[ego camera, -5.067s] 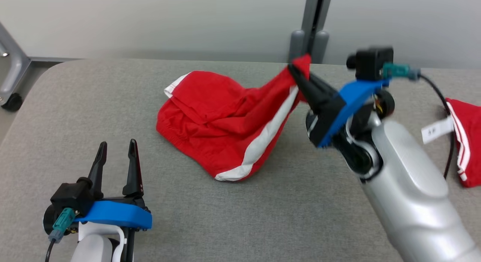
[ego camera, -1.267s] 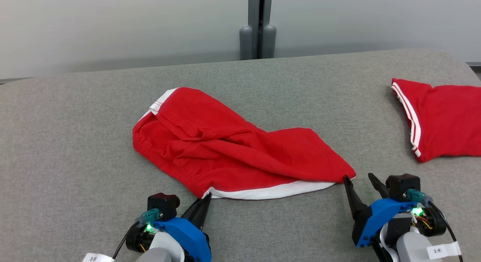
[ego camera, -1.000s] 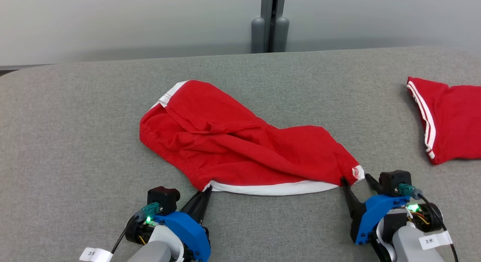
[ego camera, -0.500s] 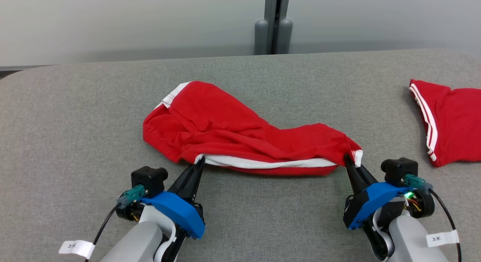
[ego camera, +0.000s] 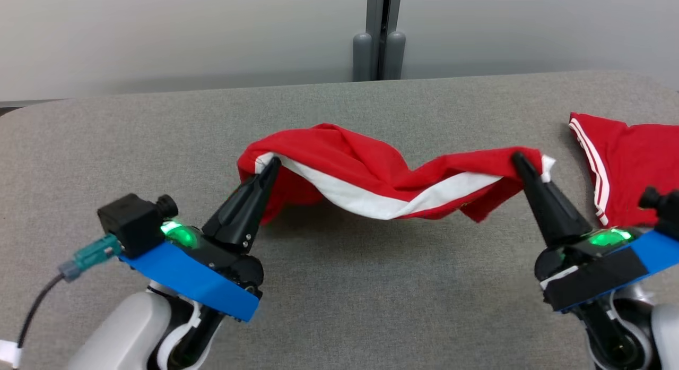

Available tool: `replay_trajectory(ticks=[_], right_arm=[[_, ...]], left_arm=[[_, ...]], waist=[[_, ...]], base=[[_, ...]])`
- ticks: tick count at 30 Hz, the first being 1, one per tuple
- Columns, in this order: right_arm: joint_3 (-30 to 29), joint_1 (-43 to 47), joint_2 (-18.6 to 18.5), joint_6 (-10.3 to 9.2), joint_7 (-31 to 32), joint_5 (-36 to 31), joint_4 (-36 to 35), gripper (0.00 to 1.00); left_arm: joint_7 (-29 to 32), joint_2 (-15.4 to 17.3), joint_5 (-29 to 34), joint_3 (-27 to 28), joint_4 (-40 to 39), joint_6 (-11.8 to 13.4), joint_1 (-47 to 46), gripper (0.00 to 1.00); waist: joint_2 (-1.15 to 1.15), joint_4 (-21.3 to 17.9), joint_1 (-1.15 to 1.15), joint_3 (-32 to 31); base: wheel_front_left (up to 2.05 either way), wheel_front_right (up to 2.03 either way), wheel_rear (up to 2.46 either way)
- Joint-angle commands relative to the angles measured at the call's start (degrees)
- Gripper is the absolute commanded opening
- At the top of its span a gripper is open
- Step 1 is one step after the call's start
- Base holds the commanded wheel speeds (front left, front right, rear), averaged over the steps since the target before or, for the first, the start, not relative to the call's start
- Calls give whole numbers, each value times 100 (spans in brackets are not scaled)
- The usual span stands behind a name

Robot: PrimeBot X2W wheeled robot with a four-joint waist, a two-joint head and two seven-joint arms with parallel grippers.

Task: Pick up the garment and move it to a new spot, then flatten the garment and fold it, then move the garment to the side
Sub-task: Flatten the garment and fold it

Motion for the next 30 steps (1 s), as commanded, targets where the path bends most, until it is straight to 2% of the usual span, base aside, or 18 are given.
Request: replay_trajectory(ticks=[1, 5, 8, 13, 16, 19, 23, 27, 30], right_arm=[[-101, -15, -45, 1, 144, 69, -241, 0], [-256, -557, -157, 1, 561, -15, -708, 0], [-298, -1218, -88, 1, 830, -45, -629, 0], [-469, -2785, 100, 1, 1071, -24, 330, 0], [-634, -3849, 183, 1, 912, -132, 1108, 0], [-729, -4886, 244, 1, 442, -396, 1882, 0], [-754, -6010, 260, 0, -499, -544, 2643, 0], [-581, -6524, 266, 0, -1275, -465, 3254, 0], [-342, -6403, 269, 1, -1478, -413, 3677, 0]], left_arm=[[192, 132, -172, 112, -330, 76, 8, 0], [856, 563, -475, 370, -1039, 254, -358, 0], [1344, 784, -600, 505, -1112, 371, -782, 0], [2099, 888, -877, 697, -654, 492, -1851, 0], [2353, 845, -863, 806, -164, 549, -2616, 0], [2327, 758, -677, 926, 326, 540, -3449, 0], [1959, 606, -314, 1064, 916, 455, -4434, 0], [1465, 440, -16, 1039, 1363, 281, -5024, 0], [1152, 314, 90, 933, 1659, 149, -5021, 0]], waist=[[0, 5, 0, 54], [0, -2, 0, 267], [0, -38, 0, 483], [0, -130, 0, 1048], [0, -208, 0, 1466], [0, -275, 0, 1815], [0, -352, 0, 2123], [0, -399, 0, 2266], [0, -421, 0, 2322]], base=[[0, 0, 0], [0, 0, 0], [0, 0, 0], [0, 0, 0], [0, 0, 0], [0, 0, 0], [0, 0, 0], [0, 0, 0], [0, 0, 0]])
